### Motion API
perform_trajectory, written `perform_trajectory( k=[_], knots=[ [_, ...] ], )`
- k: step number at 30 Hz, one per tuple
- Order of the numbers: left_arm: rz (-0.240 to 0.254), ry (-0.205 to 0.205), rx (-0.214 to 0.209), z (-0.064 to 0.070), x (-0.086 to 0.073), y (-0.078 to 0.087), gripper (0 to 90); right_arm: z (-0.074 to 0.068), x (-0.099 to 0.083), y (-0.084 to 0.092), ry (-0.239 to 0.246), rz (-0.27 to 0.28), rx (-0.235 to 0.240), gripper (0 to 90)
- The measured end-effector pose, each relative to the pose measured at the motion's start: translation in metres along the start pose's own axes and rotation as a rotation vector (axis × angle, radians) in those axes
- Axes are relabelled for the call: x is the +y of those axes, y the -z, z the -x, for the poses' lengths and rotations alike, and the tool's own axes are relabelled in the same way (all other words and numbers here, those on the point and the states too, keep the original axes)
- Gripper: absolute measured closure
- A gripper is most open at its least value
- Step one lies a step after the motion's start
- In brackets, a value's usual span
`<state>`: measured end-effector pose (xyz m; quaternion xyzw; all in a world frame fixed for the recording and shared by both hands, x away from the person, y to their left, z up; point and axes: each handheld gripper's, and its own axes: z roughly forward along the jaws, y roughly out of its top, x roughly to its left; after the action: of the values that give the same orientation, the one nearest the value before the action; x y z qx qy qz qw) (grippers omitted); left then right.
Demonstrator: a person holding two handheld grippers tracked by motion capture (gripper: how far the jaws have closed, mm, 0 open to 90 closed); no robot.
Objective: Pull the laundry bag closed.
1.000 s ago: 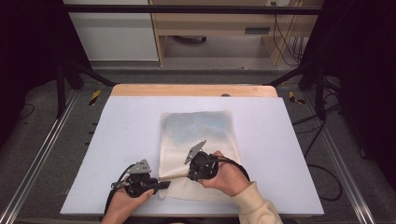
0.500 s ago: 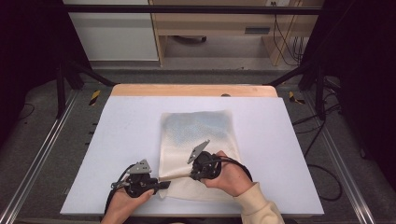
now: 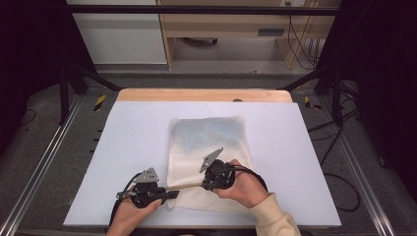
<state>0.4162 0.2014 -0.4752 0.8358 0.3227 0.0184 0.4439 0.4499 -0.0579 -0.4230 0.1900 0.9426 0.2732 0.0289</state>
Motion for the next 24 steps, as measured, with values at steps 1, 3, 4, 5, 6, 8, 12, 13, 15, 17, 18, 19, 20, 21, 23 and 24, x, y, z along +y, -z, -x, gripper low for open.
perform_trajectory(
  k=[1,3,4,5,6,8,12,13,15,17,18,19,20,21,23,24],
  knots=[
    [-0.001,0.001,0.003,-0.0001,0.0000,0.0002,81.5,0.0000,-0.0001,0.0002,0.002,0.000,0.001,81.9],
    [0.002,0.002,0.012,-0.0006,0.0001,0.0011,81.5,-0.0001,-0.0005,0.0004,0.002,0.000,0.000,81.9],
    [0.001,0.002,0.012,-0.0010,0.0001,0.0015,81.5,0.0002,-0.0009,0.0008,0.002,0.000,0.001,81.9],
    [0.001,0.002,0.012,-0.0010,0.0001,0.0015,81.5,0.0002,-0.0009,0.0008,0.002,0.000,0.001,81.9],
    [0.001,0.005,0.012,-0.0013,0.0000,0.0018,81.5,0.0009,-0.0017,0.0013,0.004,0.003,-0.004,81.9],
    [0.002,0.006,0.015,-0.0014,0.0001,0.0020,81.5,0.0010,-0.0027,0.0022,-0.006,-0.002,-0.005,81.8],
    [-0.001,0.006,0.017,-0.0014,0.0002,0.0027,81.5,0.0018,-0.0043,0.0038,-0.001,0.001,-0.004,81.9],
    [-0.001,0.006,0.017,-0.0014,0.0002,0.0027,81.5,0.0013,-0.0045,0.0037,-0.003,0.001,-0.004,81.9],
    [-0.002,0.006,0.018,-0.0014,0.0003,0.0028,81.5,0.0006,-0.0047,0.0036,-0.006,0.001,-0.005,81.9],
    [-0.003,0.006,0.021,-0.0014,0.0003,0.0032,81.5,0.0005,-0.0050,0.0040,-0.005,0.003,-0.004,81.9],
    [-0.003,0.006,0.021,-0.0014,0.0003,0.0032,81.5,0.0006,-0.0052,0.0043,-0.004,0.002,-0.006,81.9],
    [-0.003,0.005,0.019,-0.0015,0.0005,0.0034,81.5,0.0006,-0.0052,0.0043,-0.004,0.002,-0.006,81.9],
    [-0.003,0.003,0.025,-0.0015,0.0005,0.0037,81.4,0.0010,-0.0058,0.0052,-0.002,0.001,-0.004,81.9],
    [-0.003,0.003,0.025,-0.0015,0.0005,0.0037,81.5,0.0010,-0.0058,0.0052,-0.002,0.001,-0.004,81.9],
    [-0.004,0.004,0.026,-0.0018,0.0004,0.0038,81.4,0.0018,-0.0074,0.0059,-0.007,0.001,-0.009,81.9],
    [-0.004,0.004,0.028,-0.0018,0.0003,0.0039,81.5,0.0017,-0.0080,0.0062,-0.014,0.001,-0.013,81.9]
  ],
)
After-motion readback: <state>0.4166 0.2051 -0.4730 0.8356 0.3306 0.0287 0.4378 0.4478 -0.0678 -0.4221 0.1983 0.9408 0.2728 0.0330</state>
